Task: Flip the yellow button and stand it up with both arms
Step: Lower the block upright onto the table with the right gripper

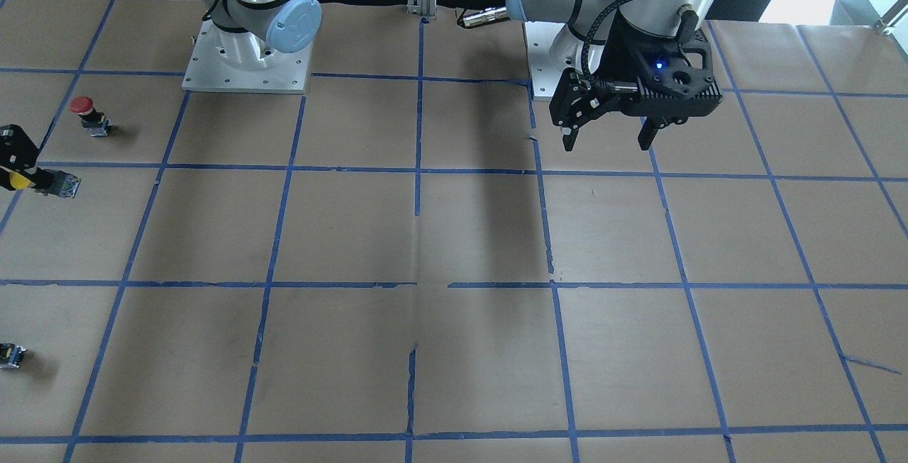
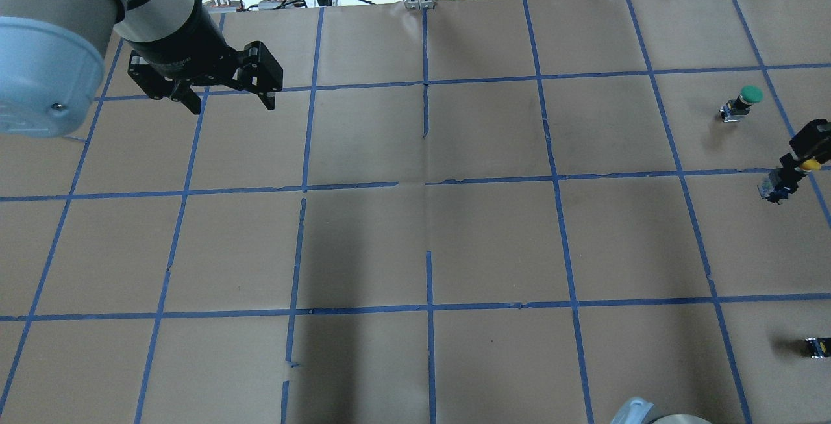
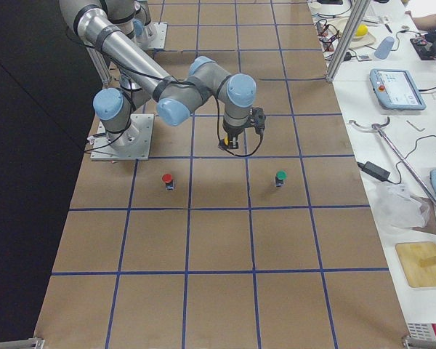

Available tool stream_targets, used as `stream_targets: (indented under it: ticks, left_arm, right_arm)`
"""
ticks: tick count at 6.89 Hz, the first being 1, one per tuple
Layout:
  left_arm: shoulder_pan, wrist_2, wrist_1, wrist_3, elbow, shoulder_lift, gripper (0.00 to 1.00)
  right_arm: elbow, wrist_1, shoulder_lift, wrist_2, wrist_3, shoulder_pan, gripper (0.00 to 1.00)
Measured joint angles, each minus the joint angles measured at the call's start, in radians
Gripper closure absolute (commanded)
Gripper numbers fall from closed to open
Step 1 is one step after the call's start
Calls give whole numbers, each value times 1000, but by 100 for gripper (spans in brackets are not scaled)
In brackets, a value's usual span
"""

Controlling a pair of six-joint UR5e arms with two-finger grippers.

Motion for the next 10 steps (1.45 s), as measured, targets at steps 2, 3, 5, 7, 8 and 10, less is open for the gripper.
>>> stream_targets:
  ticks: [2, 3, 5, 7, 8, 10]
  left_arm:
    - [-1, -5, 22, 0, 17, -18, 0]
    - [-2, -6, 25, 0, 17, -19, 0]
    - [-1, -6, 26, 0, 15, -15, 0]
    - [1, -6, 26, 0, 9, -10, 0]
    - [2, -6, 27, 0, 6, -7, 0]
    - [4, -5, 26, 0, 5, -2, 0]
  right_arm:
    - [49, -82, 2, 12, -346, -35, 86]
    - [61, -104, 3, 16, -478, -40, 86]
    - [73, -133, 25, 20, -679, -42, 86]
    - [76, -188, 78, 30, -868, -50, 86]
    - [81, -192, 95, 57, -958, -80, 87]
    - [102, -190, 117, 154, -1141, -146, 87]
